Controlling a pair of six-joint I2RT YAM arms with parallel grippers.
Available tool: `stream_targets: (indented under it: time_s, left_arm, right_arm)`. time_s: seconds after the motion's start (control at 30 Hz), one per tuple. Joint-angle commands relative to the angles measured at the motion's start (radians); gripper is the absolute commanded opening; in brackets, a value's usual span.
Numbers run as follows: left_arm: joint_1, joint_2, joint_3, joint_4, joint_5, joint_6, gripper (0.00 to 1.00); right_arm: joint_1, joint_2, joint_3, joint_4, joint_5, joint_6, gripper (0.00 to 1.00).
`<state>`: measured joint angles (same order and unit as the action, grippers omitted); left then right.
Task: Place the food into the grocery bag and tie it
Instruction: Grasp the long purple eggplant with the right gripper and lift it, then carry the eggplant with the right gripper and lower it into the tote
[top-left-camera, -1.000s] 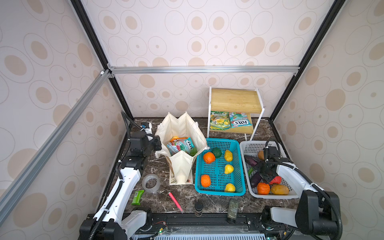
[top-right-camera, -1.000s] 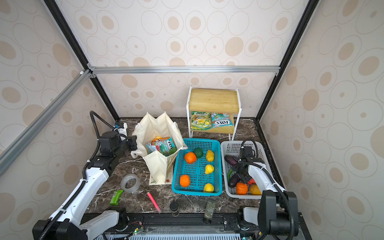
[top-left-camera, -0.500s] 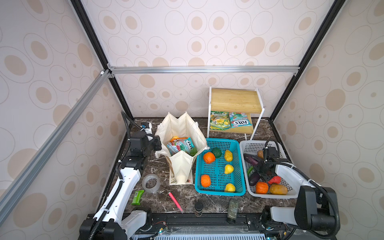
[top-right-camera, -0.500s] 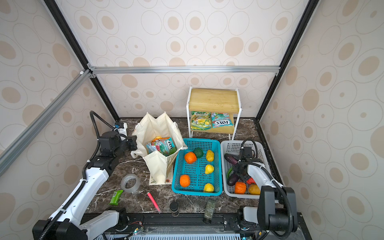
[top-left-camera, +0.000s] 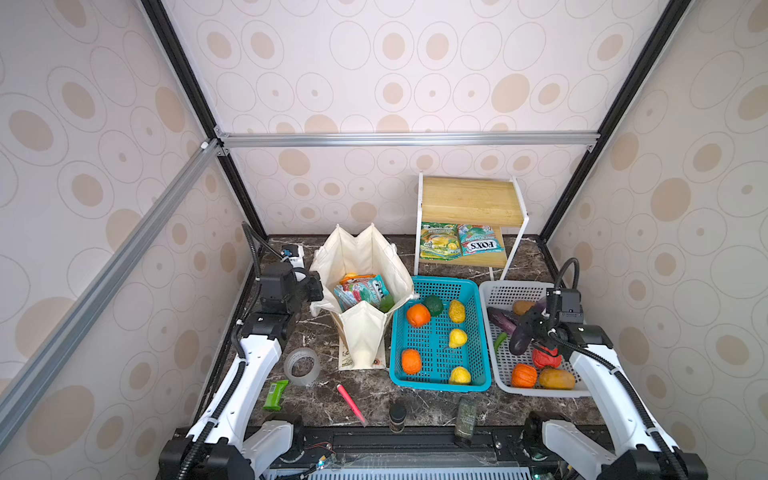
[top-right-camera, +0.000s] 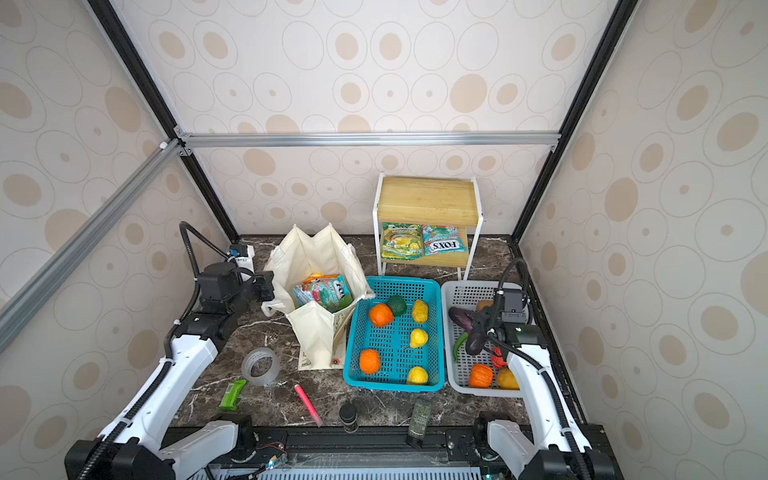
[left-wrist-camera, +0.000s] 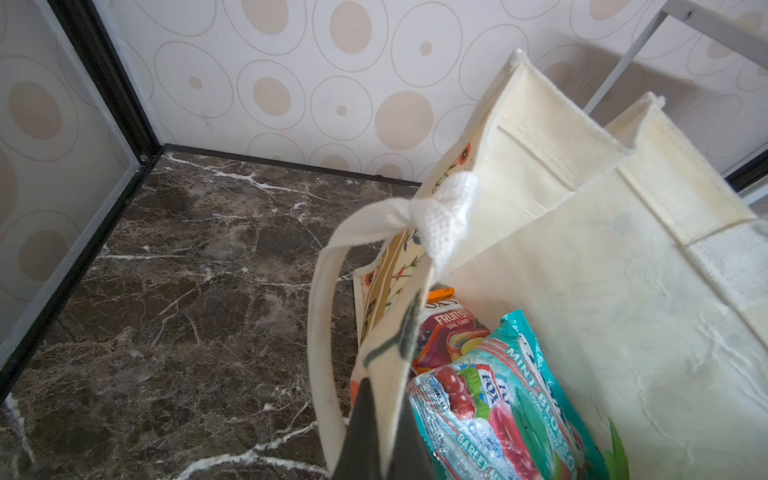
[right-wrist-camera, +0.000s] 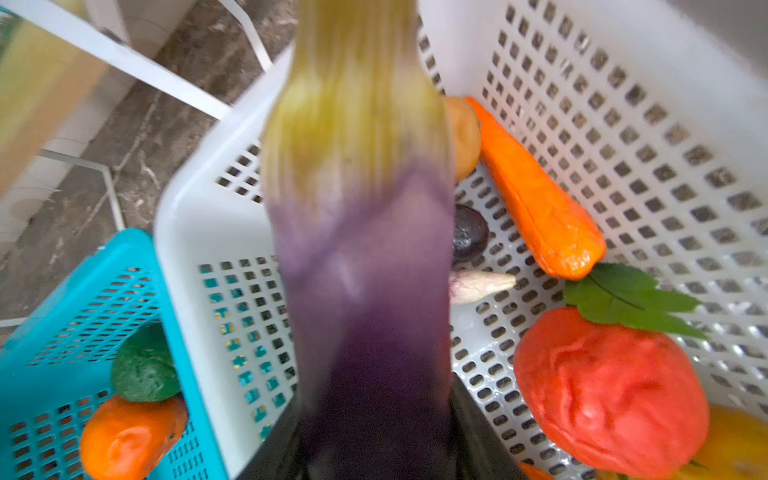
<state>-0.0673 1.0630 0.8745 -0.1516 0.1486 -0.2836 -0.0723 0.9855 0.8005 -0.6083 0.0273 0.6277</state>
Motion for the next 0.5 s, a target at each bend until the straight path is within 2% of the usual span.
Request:
stream_targets:
  time_s: [0.0, 0.17, 0.23, 0.33, 0.47]
  left_arm:
    - [0.004, -0.034, 0.016, 0.051, -0.002, 0.02, 0.0]
    - [0.004, -0.028, 0.018, 0.05, 0.006, 0.015, 0.0]
    - [0.004, -0.031, 0.016, 0.049, -0.001, 0.017, 0.0]
    - [0.004, -0.031, 0.016, 0.048, -0.007, 0.017, 0.0]
    - [0.003, -0.028, 0.014, 0.049, -0.01, 0.019, 0.0]
  right_arm:
    - [0.0, -0.046, 0.094, -0.027, -0.054, -0.058, 0.3]
    - [0.018, -0.087, 0.186, -0.014, -0.151, 0.018, 0.3]
    - [0.066, -0.084, 0.232, -0.011, -0.155, 0.038, 0.29]
    - [0.19, -0.054, 0.317, -0.013, -0.107, 0.051, 0.27]
    - [0.425, 0.007, 0.411, 0.03, 0.014, 0.069, 0.27]
